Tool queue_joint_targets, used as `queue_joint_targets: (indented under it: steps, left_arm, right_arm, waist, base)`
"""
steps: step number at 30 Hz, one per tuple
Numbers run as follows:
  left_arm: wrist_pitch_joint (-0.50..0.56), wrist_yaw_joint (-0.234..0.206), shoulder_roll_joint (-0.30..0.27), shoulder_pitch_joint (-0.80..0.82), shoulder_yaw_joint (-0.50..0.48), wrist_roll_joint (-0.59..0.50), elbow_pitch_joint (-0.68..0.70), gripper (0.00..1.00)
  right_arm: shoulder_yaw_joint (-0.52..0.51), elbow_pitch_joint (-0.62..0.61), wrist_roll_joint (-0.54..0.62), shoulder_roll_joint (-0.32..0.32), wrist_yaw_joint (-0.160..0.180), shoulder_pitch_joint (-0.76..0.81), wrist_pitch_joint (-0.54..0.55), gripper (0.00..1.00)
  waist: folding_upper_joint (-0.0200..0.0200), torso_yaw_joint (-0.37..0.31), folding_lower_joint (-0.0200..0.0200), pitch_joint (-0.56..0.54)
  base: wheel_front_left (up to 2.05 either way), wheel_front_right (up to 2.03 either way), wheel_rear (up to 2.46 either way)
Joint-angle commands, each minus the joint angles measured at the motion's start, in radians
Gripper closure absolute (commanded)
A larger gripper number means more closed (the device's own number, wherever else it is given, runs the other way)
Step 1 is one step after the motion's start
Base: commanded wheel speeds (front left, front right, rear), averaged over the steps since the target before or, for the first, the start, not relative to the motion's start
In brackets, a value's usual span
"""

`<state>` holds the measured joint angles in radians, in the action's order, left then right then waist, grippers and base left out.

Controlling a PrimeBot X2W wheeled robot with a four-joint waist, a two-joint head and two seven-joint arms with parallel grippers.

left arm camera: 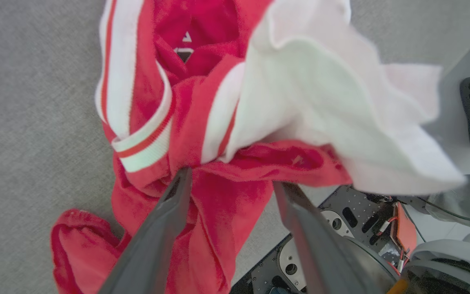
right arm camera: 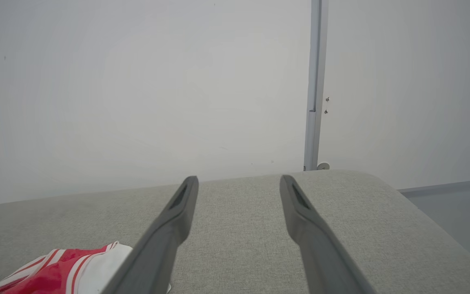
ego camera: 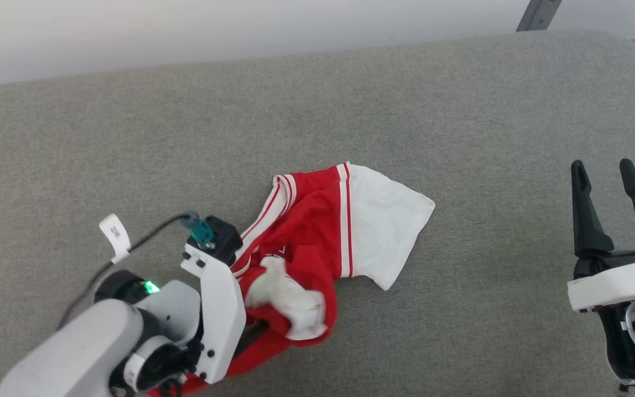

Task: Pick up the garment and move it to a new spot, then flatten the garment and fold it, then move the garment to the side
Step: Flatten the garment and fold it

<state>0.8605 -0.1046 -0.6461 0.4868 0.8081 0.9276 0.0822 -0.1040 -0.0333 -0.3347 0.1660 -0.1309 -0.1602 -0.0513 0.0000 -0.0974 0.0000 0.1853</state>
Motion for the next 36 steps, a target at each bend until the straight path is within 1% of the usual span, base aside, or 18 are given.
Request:
queue_joint_targets:
  steps: [1, 5, 9, 11, 15, 22, 29, 30, 31, 32, 33, 36]
  left_arm:
    - [0.024, -0.014, -0.01, 0.017, -0.012, 0.012, 0.031, 0.0]
    - [0.081, -0.043, -0.046, 0.056, -0.04, 0.032, 0.101, 0.0]
    - [0.106, -0.058, -0.066, 0.1, -0.061, 0.019, 0.124, 0.0]
    - [0.103, -0.067, -0.065, 0.138, -0.081, 0.008, 0.095, 0.0]
    - [0.101, -0.047, -0.041, 0.18, -0.077, -0.001, 0.018, 0.0]
    - [0.098, -0.012, 0.038, 0.215, -0.031, -0.014, -0.173, 0.0]
    - [0.056, 0.023, 0.07, 0.241, 0.012, -0.068, -0.351, 0.0]
    - [0.053, 0.026, 0.072, 0.245, 0.015, -0.071, -0.375, 0.13]
    - [0.048, 0.031, 0.073, 0.251, 0.015, -0.076, -0.401, 1.0]
    - [0.052, 0.04, 0.073, 0.256, 0.02, -0.079, -0.419, 1.0]
    - [0.053, 0.039, 0.074, 0.261, 0.016, -0.075, -0.435, 1.0]
    - [0.059, 0.068, 0.068, 0.289, 0.021, -0.079, -0.462, 1.0]
  right_arm:
    - [-0.001, 0.0, 0.001, 0.001, 0.0, 0.003, 0.003, 0.0]
    - [0.0, -0.005, 0.006, -0.004, 0.0, 0.011, 0.004, 0.0]
    - [0.002, -0.011, 0.008, -0.008, 0.0, 0.012, 0.006, 0.0]
    - [0.004, -0.015, 0.009, -0.013, 0.0, 0.009, 0.004, 0.0]
    - [0.01, -0.018, 0.008, -0.013, 0.0, -0.002, 0.002, 0.0]
    - [0.02, -0.025, -0.002, -0.009, 0.0, -0.021, -0.002, 0.0]
    - [0.022, -0.025, -0.012, -0.007, 0.0, -0.038, -0.009, 0.0]
    - [0.022, -0.023, -0.011, -0.006, 0.0, -0.039, -0.01, 0.0]
    - [0.023, -0.021, -0.011, -0.006, 0.0, -0.04, -0.012, 0.0]
    - [0.023, -0.02, -0.012, -0.006, 0.0, -0.042, -0.013, 0.0]
    - [0.023, -0.018, -0.013, -0.004, 0.0, -0.044, -0.014, 0.0]
    - [0.018, -0.014, -0.014, 0.002, 0.0, -0.048, -0.018, 0.0]
  waist:
    - [0.0, 0.0, 0.0, -0.007]
    - [0.0, -0.004, 0.0, -0.016]
    - [0.0, -0.008, 0.0, -0.019]
    - [0.0, -0.015, 0.0, -0.019]
    - [0.0, -0.029, 0.0, -0.014]
    - [0.0, -0.062, 0.0, 0.006]
    - [0.0, -0.087, 0.0, 0.043]
    - [0.0, -0.089, 0.0, 0.047]
    - [0.0, -0.09, 0.0, 0.05]
    - [0.0, -0.091, 0.0, 0.053]
    - [0.0, -0.092, 0.0, 0.055]
    - [0.0, -0.09, 0.0, 0.06]
  base:
    - [0.0, 0.0, 0.0]
    - [0.0, 0.0, 0.0]
    - [0.0, 0.0, 0.0]
    - [0.0, 0.0, 0.0]
    - [0.0, 0.0, 0.0]
    - [0.0, 0.0, 0.0]
    - [0.0, 0.0, 0.0]
    - [0.0, 0.0, 0.0]
    - [0.0, 0.0, 0.0]
    - [0.0, 0.0, 0.0]
    - [0.0, 0.0, 0.0]
    - [0.0, 0.0, 0.0]
